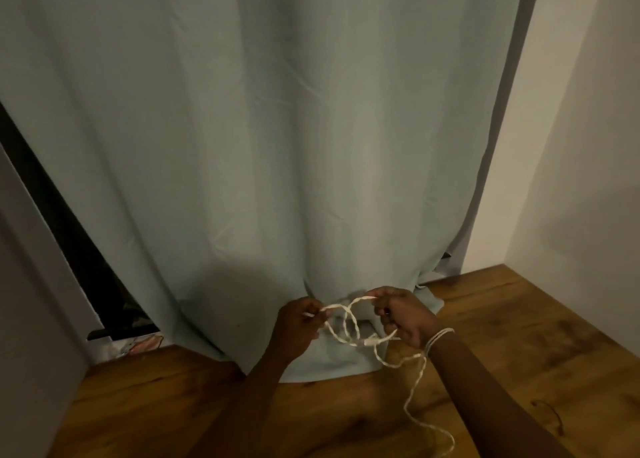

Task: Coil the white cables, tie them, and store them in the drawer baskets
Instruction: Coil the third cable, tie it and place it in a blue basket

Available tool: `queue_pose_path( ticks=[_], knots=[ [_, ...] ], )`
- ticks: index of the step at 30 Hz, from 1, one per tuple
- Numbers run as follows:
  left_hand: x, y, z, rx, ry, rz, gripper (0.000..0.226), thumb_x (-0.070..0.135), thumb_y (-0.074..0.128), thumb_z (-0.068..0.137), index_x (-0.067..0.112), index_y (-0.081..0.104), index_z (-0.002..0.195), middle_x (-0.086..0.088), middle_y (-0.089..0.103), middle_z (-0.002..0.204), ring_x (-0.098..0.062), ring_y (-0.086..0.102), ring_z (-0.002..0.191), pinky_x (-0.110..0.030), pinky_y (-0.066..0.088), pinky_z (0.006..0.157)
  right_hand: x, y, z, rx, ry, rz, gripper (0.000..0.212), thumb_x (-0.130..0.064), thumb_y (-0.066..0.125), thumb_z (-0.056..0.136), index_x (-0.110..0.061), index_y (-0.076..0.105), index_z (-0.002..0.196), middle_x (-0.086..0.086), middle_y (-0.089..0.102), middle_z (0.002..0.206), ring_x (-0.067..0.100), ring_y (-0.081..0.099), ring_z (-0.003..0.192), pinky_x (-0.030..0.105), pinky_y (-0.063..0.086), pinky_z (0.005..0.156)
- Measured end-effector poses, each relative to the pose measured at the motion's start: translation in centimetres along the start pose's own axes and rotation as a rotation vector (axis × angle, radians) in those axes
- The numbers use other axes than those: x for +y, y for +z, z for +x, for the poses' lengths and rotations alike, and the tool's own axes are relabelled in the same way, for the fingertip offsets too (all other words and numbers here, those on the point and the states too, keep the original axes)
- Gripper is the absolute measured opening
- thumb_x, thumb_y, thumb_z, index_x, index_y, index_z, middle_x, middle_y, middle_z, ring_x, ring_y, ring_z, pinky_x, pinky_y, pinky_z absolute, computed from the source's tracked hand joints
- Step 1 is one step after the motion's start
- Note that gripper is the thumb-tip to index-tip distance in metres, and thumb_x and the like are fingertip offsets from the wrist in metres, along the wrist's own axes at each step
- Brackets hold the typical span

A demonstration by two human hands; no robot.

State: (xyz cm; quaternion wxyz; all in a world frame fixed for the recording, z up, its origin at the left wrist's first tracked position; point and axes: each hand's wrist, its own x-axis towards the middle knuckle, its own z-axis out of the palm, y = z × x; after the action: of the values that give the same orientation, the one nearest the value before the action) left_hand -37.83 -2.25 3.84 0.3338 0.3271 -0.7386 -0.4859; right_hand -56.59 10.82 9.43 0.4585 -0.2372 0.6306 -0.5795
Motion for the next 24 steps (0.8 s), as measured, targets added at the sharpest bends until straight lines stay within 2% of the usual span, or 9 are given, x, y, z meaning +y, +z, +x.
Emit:
queue_pose_path(
  ticks=[4, 6, 8, 11, 14, 16, 19, 22, 24],
  knots=[
    [-1.7, -1.4, -0.7, 0.019, 0.072, 0.157, 0.017, 0.023, 0.078, 0.081, 0.019, 0.066, 0.069, -0.002, 0.068, 0.067, -0.019, 0.069, 0.063, -0.032, 0.055, 0.056, -0.8, -1.6, 0.0, -0.015, 0.120, 0.534, 0.018, -0.002, 0.045, 0.099, -0.003, 0.062, 0.104, 0.015, 0.059, 0.072, 0.011, 0.053, 0.041, 0.021, 0.051, 0.040],
    [-2.5, -1.4, -1.6, -0.093, 0.136, 0.274, 0.015, 0.022, 0.077, 0.080, 0.020, 0.067, 0.070, 0.004, 0.069, 0.067, -0.007, 0.067, 0.066, -0.027, 0.054, 0.065, -1.2, -1.6, -0.3, -0.080, 0.104, 0.660, 0.020, -0.003, 0.044, 0.099, 0.001, 0.061, 0.109, 0.022, 0.068, 0.087, 0.020, 0.069, 0.054, 0.033, 0.062, 0.056],
    [-3.2, -0.6, -2.3, -0.224, 0.143, 0.302, 0.005, 0.021, 0.076, 0.081, 0.021, 0.072, 0.077, 0.008, 0.072, 0.076, -0.004, 0.068, 0.077, -0.025, 0.055, 0.074, -1.8, -1.1, -0.6, -0.203, 0.077, 0.701, 0.031, -0.004, 0.036, 0.097, 0.005, 0.058, 0.116, 0.026, 0.071, 0.103, 0.031, 0.075, 0.082, 0.047, 0.060, 0.078],
    [-3.3, 0.5, -2.7, -0.359, 0.118, 0.313, 0.011, 0.017, 0.071, 0.085, 0.026, 0.074, 0.091, 0.014, 0.072, 0.090, 0.000, 0.068, 0.089, -0.023, 0.053, 0.085, -2.2, 0.1, -1.3, -0.301, -0.016, 0.482, 0.033, 0.007, 0.034, 0.097, 0.006, 0.057, 0.121, 0.026, 0.067, 0.120, 0.036, 0.069, 0.107, 0.045, 0.058, 0.088],
    [-1.7, 0.4, -1.8, -0.521, 0.001, 0.234, 0.031, -0.004, 0.060, 0.090, 0.010, 0.062, 0.117, -0.002, 0.068, 0.108, -0.012, 0.065, 0.100, -0.023, 0.053, 0.089, -1.8, 0.6, -2.0, -0.226, -0.191, -0.018, 0.022, 0.007, 0.054, 0.095, 0.006, 0.064, 0.113, 0.027, 0.071, 0.107, 0.031, 0.072, 0.091, 0.037, 0.061, 0.078],
    [-0.1, -0.4, -0.9, -0.426, -0.001, 0.232, 0.046, -0.009, 0.054, 0.087, 0.006, 0.047, 0.130, -0.012, 0.058, 0.123, -0.026, 0.058, 0.113, -0.025, 0.050, 0.095, -1.6, 0.4, -1.7, -0.171, -0.347, -0.307, 0.016, -0.005, 0.066, 0.091, 0.003, 0.072, 0.103, 0.024, 0.073, 0.087, 0.024, 0.070, 0.071, 0.032, 0.060, 0.066],
    [4.1, -1.2, 0.0, -0.127, -0.058, -0.112, 0.034, 0.020, 0.056, 0.076, 0.020, 0.063, 0.110, -0.016, 0.066, 0.120, -0.032, 0.062, 0.113, -0.037, 0.047, 0.098, -1.7, 0.0, -0.9, -0.121, -0.622, -0.605, 0.019, -0.028, 0.080, 0.081, -0.009, 0.079, 0.083, 0.016, 0.070, 0.067, 0.014, 0.056, 0.057, 0.028, 0.047, 0.057],
    [8.3, -1.0, -0.1, -0.343, -0.087, -0.267, 0.012, 0.021, 0.062, 0.089, 0.020, 0.073, 0.090, -0.007, 0.075, 0.092, -0.023, 0.070, 0.090, -0.032, 0.055, 0.084, -2.5, 0.4, -0.9, -0.161, -0.716, -0.691, 0.015, -0.026, 0.080, 0.080, -0.010, 0.078, 0.079, 0.009, 0.069, 0.068, 0.008, 0.056, 0.060, 0.020, 0.043, 0.059],
    [8.8, -1.1, -0.3, -0.497, 0.001, -0.225, 0.011, 0.011, 0.061, 0.092, 0.014, 0.072, 0.089, -0.014, 0.073, 0.089, -0.029, 0.070, 0.087, -0.043, 0.056, 0.086, -3.1, 0.4, -1.1, -0.171, -0.716, -0.612, 0.014, -0.018, 0.075, 0.086, -0.005, 0.074, 0.083, 0.009, 0.070, 0.071, 0.012, 0.062, 0.066, 0.029, 0.050, 0.066]
  ],
)
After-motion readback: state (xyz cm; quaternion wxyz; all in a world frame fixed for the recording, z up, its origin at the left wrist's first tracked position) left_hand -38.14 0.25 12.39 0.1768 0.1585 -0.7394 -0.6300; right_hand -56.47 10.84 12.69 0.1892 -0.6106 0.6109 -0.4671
